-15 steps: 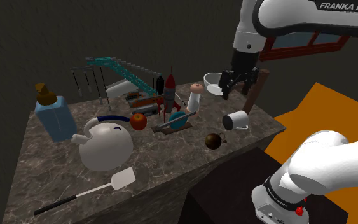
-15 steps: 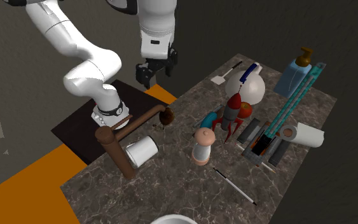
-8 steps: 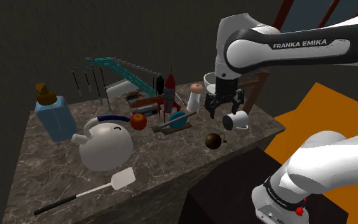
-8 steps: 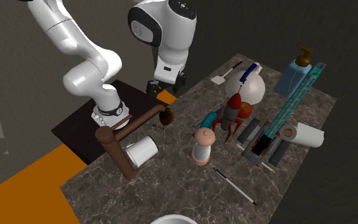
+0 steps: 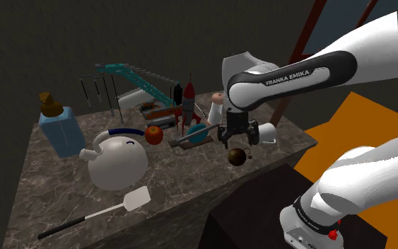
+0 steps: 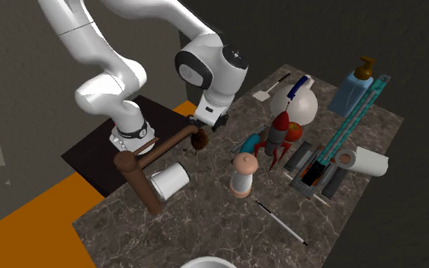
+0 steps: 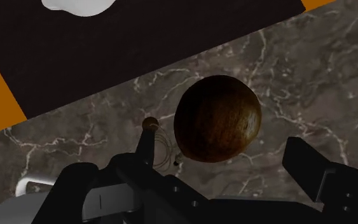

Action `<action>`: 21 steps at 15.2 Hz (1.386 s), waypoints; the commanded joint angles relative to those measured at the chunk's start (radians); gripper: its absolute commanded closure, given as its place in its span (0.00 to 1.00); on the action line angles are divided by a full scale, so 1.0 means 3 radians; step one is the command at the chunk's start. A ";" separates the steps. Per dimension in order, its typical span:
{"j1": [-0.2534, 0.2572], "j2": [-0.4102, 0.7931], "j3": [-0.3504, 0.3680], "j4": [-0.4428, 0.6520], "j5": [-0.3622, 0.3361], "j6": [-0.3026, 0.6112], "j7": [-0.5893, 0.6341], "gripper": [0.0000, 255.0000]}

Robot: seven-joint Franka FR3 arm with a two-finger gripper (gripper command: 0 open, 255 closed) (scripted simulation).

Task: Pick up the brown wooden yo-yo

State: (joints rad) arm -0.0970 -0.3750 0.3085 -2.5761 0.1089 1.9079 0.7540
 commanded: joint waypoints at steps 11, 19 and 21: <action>-0.0010 0.0200 0.0048 -0.0172 -0.0012 0.0362 0.0057 1.00; -0.0011 0.0134 0.0031 -0.0130 -0.0010 0.0255 0.0039 1.00; -0.0008 0.0071 0.0019 -0.0085 -0.0004 0.0147 0.0029 1.00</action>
State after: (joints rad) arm -0.0999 -0.3447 0.3158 -2.6080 0.1068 1.9679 0.7642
